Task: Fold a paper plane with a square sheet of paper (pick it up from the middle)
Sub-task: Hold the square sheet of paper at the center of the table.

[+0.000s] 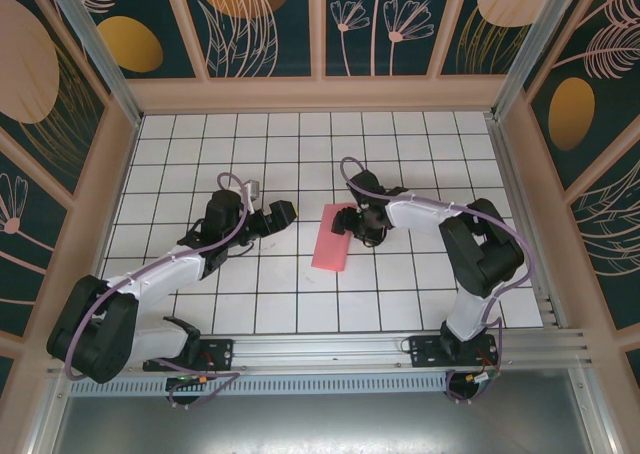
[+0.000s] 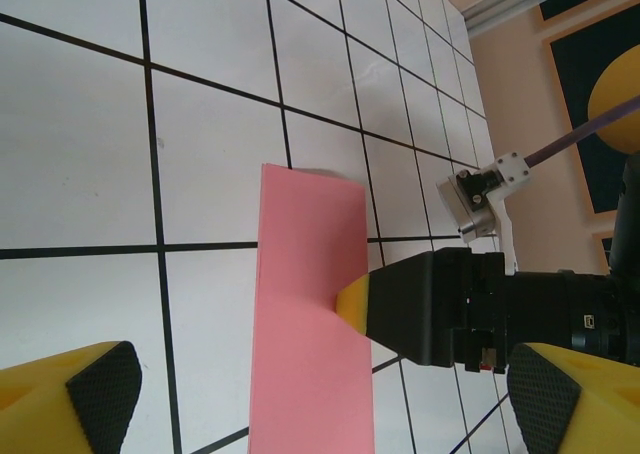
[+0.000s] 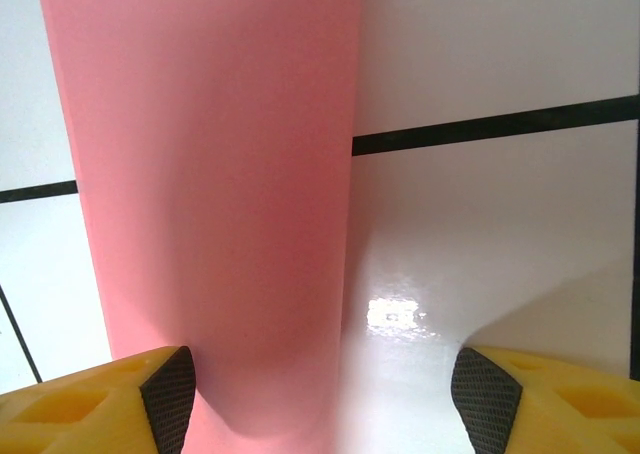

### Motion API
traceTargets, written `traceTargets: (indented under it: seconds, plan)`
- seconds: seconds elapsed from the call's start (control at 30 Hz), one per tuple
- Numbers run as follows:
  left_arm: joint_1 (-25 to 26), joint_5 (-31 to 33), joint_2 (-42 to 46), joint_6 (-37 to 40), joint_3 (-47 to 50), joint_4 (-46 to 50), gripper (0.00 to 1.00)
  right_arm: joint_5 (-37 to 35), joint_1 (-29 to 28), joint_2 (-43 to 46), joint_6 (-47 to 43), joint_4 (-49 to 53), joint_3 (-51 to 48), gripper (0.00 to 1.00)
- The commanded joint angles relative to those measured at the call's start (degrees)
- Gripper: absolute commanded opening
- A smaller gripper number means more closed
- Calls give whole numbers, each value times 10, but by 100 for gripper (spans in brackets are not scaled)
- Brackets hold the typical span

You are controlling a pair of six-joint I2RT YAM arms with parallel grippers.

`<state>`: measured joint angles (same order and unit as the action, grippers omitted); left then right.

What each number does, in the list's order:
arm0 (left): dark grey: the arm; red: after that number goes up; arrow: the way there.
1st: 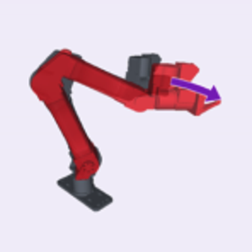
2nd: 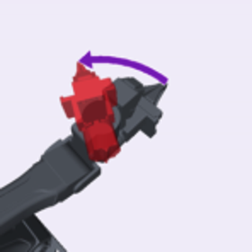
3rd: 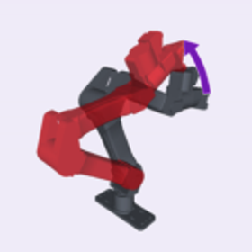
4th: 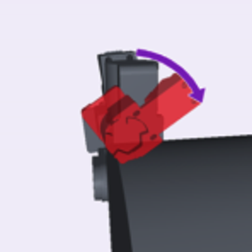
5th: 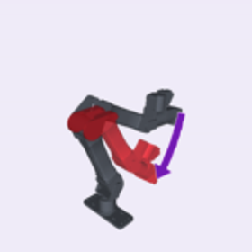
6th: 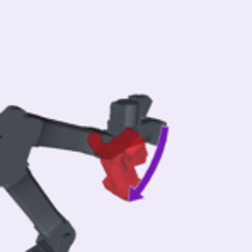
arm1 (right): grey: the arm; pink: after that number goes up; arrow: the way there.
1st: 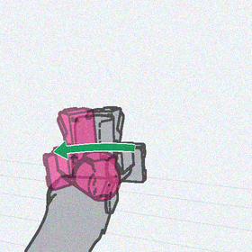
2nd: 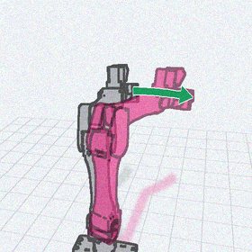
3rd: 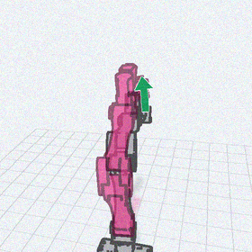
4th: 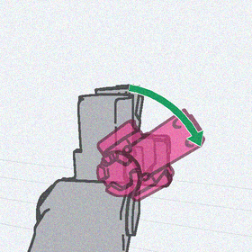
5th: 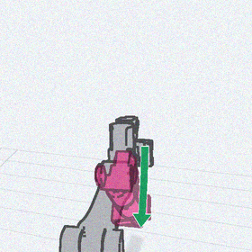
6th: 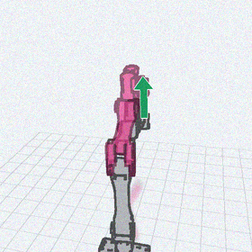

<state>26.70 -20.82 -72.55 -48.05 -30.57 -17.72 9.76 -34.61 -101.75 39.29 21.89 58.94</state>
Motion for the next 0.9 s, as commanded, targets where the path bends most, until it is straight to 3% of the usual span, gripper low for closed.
traceTargets:
  seconds: [0.0, 0.47, 0.63, 0.87]
  plan:
    - [2, -12, -6, 13, -14, 7, 94, -37, -3, -50, -6, 14, -8, 74]
    - [3, -17, -29, 11, -25, 19, 81, -48, -6, -72, -5, 32, 2, 74]
    - [6, -21, -49, 9, -34, 23, 64, -52, -6, -75, -9, 34, 0, 73]
    - [32, -20, -113, 8, -83, 43, 27, -58, -6, -80, -10, 39, 2, 73]
